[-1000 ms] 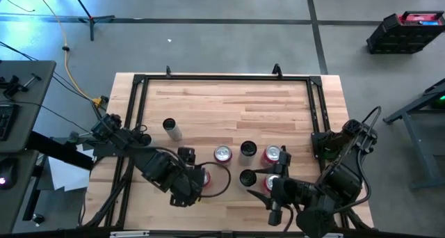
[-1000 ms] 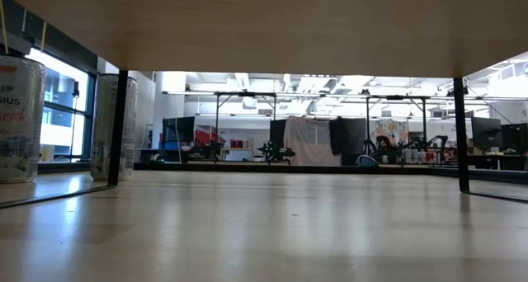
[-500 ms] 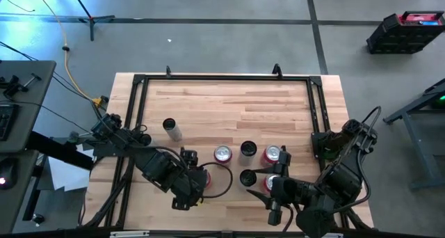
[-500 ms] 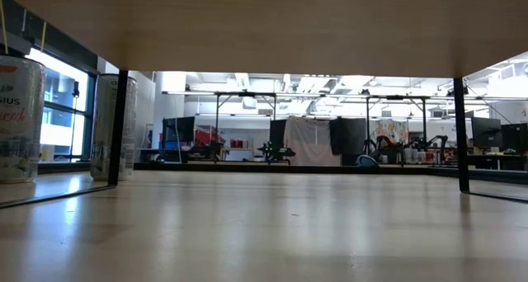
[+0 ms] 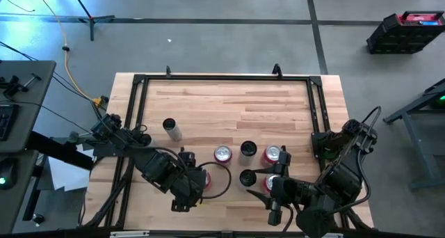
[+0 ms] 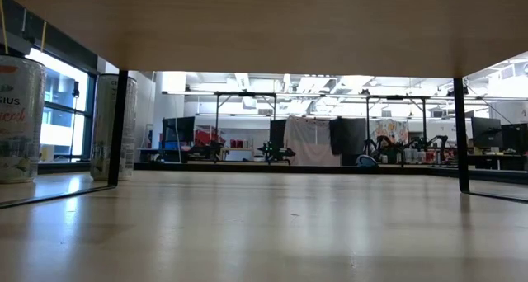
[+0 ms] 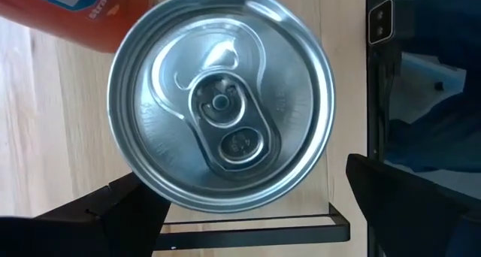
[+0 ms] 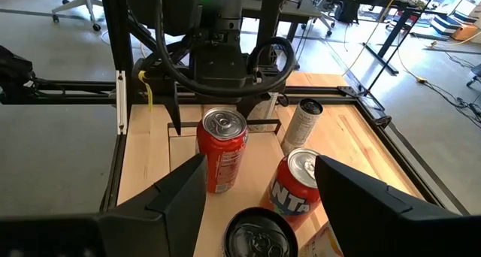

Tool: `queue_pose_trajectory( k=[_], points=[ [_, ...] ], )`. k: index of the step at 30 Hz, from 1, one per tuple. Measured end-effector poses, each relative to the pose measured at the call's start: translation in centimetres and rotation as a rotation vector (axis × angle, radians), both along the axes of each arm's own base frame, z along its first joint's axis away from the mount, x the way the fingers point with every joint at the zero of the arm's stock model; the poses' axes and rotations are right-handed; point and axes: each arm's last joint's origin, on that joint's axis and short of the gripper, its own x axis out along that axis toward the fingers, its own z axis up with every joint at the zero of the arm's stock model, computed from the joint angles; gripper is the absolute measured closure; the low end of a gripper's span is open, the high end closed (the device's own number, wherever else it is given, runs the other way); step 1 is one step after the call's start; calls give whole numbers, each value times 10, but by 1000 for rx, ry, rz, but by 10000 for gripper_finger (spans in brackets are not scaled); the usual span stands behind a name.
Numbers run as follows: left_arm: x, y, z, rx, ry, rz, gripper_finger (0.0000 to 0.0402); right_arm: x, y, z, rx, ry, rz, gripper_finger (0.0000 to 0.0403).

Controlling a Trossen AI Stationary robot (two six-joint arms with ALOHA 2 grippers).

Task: Place canned beverage on shelf
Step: Put the red soda can on the shelf

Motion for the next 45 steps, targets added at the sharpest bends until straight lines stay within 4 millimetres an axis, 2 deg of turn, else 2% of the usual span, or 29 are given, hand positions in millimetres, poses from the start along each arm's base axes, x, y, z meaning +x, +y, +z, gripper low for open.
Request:
queue_pose_trajectory(
  k=[5, 10, 17, 26, 45],
  points=[
    [-2, -1, -1, -15, 31, -20, 23, 0, 0, 0, 0, 0, 0, 172],
    [-7, 7, -2, 47, 91, 12, 30, 0, 0, 0, 0, 0, 0, 172],
    [-9, 8, -2, 114, 75, -7, 93, 0, 0, 0, 5, 1, 2, 172],
    [-6, 2, -1, 103, 18, -26, 162, 0, 0, 0, 6, 1, 1, 172],
    [4, -3, 2, 14, -81, 49, 245, 0, 0, 0, 6, 1, 1, 172]
  ],
)
